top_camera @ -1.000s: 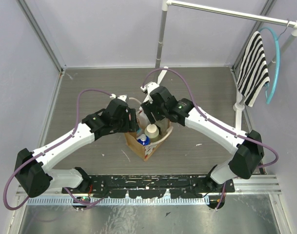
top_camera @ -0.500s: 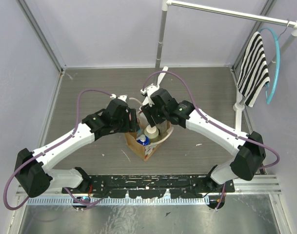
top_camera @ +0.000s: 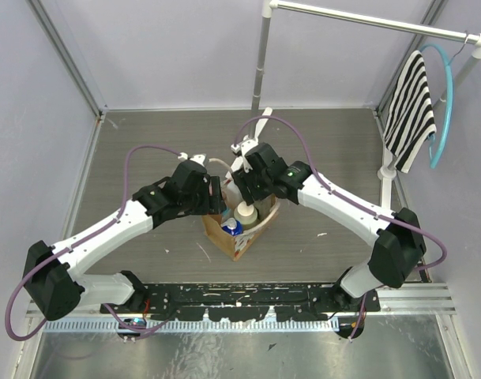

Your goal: Take the personal care products out of the canvas bag

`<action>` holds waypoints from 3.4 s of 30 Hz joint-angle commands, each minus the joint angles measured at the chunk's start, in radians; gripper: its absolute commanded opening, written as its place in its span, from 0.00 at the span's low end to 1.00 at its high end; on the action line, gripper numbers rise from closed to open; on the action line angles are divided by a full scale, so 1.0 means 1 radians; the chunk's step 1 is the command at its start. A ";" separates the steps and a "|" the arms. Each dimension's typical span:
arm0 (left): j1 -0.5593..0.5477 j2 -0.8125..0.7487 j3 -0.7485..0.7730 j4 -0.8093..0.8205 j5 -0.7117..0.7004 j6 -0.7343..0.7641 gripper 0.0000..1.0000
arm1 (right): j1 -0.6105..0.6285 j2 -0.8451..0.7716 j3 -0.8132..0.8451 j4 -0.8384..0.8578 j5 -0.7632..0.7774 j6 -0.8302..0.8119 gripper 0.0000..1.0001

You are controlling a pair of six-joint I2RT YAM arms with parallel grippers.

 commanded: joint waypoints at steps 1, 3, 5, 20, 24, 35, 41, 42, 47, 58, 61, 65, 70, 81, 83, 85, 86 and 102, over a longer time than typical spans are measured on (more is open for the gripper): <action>0.000 -0.004 -0.039 -0.029 0.038 -0.024 0.72 | 0.007 0.037 -0.040 -0.075 -0.075 0.025 0.67; -0.001 -0.008 -0.039 -0.029 0.040 -0.026 0.72 | 0.008 0.045 -0.045 -0.075 -0.081 0.022 0.66; 0.000 -0.008 -0.038 -0.027 0.039 -0.027 0.72 | 0.007 0.061 -0.045 -0.081 -0.095 0.017 0.65; -0.001 -0.071 -0.015 -0.072 0.027 -0.022 0.73 | 0.008 0.018 0.151 -0.206 0.041 0.039 0.40; -0.001 -0.086 -0.015 -0.076 0.026 -0.024 0.73 | 0.009 -0.028 0.291 -0.248 0.097 0.060 0.41; -0.007 -0.111 -0.041 -0.072 0.044 -0.037 0.76 | 0.008 -0.084 0.396 -0.287 0.166 0.104 0.41; -0.008 -0.125 -0.044 -0.075 0.051 -0.037 0.76 | 0.002 -0.110 0.512 -0.319 0.248 0.106 0.41; -0.007 -0.124 -0.043 -0.075 0.052 -0.037 0.76 | -0.004 -0.105 0.548 -0.335 0.261 0.103 0.41; -0.013 -0.126 -0.038 -0.073 0.058 -0.039 0.76 | -0.062 -0.059 0.712 -0.409 0.279 0.085 0.40; -0.017 -0.111 -0.033 -0.070 0.069 -0.037 0.77 | -0.311 0.017 0.766 -0.430 0.170 0.046 0.41; -0.018 -0.086 -0.006 -0.083 0.078 -0.024 0.75 | -0.346 0.008 0.647 -0.380 0.128 0.037 0.41; -0.031 -0.089 0.034 -0.104 0.047 0.000 0.74 | -0.379 0.001 0.513 -0.333 0.086 0.035 0.41; -0.033 -0.097 0.141 -0.173 -0.011 0.066 0.73 | -0.401 -0.006 0.347 -0.280 0.046 0.042 0.40; -0.032 0.146 0.435 -0.219 -0.011 0.306 0.75 | -0.402 -0.030 0.185 -0.233 -0.089 0.054 0.45; -0.032 0.225 0.476 -0.224 0.030 0.330 0.74 | -0.402 -0.035 0.177 -0.252 -0.057 0.047 0.57; -0.034 0.261 0.481 -0.186 0.075 0.355 0.73 | -0.402 -0.051 0.171 -0.263 -0.038 0.041 0.68; -0.034 0.276 0.476 -0.157 0.092 0.372 0.73 | -0.401 -0.064 0.168 -0.265 -0.030 0.041 0.71; -0.054 0.391 0.525 -0.114 0.170 0.477 0.66 | -0.377 -0.206 0.155 -0.227 -0.179 0.057 0.72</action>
